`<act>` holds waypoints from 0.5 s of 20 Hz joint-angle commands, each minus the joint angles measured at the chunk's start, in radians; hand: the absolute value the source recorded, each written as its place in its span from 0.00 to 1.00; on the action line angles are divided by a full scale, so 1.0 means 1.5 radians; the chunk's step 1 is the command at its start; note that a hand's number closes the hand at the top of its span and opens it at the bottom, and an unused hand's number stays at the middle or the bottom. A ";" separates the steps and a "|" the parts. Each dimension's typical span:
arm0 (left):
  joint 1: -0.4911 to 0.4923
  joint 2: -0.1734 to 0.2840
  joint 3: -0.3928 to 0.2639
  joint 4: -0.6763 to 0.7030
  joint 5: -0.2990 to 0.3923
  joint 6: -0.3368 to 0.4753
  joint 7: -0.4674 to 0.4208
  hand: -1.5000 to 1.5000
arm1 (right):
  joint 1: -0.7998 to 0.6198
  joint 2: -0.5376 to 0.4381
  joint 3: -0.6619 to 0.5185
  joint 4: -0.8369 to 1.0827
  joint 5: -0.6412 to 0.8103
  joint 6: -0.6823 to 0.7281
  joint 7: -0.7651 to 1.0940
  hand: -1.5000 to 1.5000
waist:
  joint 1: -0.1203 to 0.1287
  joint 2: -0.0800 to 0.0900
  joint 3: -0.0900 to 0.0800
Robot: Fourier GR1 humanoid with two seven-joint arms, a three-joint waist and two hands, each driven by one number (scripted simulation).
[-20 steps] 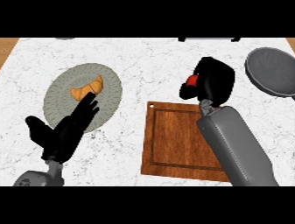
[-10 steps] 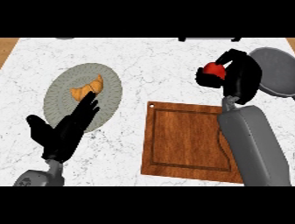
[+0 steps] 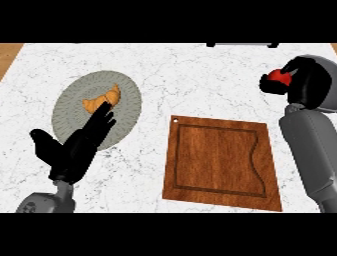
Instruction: Pick the tomato from the cutting board and place it in the pan
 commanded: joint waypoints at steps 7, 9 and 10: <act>-0.045 -0.025 0.003 0.040 -0.006 -0.002 0.008 0.50 | -0.063 -0.118 -0.123 0.255 -0.049 -0.202 -0.154 1.00 | 0.013 0.010 0.001; 0.011 -0.006 -0.008 -0.005 -0.002 -0.025 -0.003 0.50 | -0.042 -0.156 -0.156 0.258 -0.095 -0.212 -0.208 1.00 | 0.020 0.009 0.003; 0.008 -0.019 -0.014 -0.002 -0.015 -0.007 -0.001 0.50 | -0.051 -0.137 -0.163 0.282 -0.100 -0.247 -0.220 1.00 | 0.020 0.009 0.002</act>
